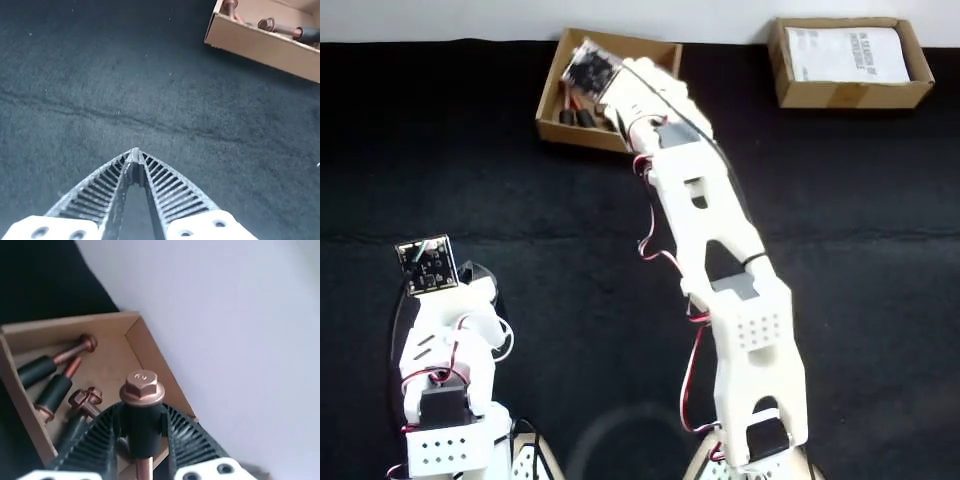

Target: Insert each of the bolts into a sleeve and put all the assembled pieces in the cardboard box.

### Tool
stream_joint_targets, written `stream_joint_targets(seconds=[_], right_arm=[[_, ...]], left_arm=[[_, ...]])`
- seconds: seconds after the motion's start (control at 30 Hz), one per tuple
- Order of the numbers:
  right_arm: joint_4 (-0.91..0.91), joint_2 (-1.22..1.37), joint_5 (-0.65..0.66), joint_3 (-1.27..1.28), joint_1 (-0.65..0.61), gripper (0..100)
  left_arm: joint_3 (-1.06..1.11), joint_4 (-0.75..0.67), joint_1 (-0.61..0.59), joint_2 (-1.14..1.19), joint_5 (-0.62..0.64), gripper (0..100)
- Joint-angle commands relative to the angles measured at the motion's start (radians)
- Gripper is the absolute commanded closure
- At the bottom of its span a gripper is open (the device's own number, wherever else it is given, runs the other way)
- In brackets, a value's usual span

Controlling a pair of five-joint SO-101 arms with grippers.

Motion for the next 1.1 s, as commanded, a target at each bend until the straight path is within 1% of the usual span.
stream_joint_targets(seconds=[0.0,0.17,0.47,0.53,0.7,0.77,0.87,0.93,1.07], right_arm=[[0.012,0.015,0.061,-0.085,-0.013,99.1],[0.024,0.117,0.061,-0.05,-0.007,99.1],[0.03,0.302,0.064,-0.214,0.027,98.5],[0.038,0.317,0.066,-0.231,0.035,94.6],[0.139,0.323,0.064,-0.243,0.041,74.0],[0.166,0.318,0.06,-0.254,0.041,71.2],[0.277,0.286,0.055,-0.32,0.039,71.2],[0.386,0.254,0.009,-0.381,0.038,71.2],[0.558,0.196,-0.242,-0.533,0.03,71.2]], left_arm=[[0.016,0.005,0.015,-0.042,-0.009,98],[0.016,0.006,0.015,-0.042,-0.009,98],[0.016,0.008,0.019,-0.042,-0.009,98],[0.016,0.008,0.019,-0.042,-0.009,98],[0.016,0.009,0.019,-0.042,-0.009,98],[0.016,0.009,0.019,-0.042,-0.009,98],[0.016,0.009,0.019,-0.042,-0.009,98],[0.016,0.009,0.019,-0.042,-0.009,98],[0.016,0.008,0.019,-0.042,-0.009,98]])
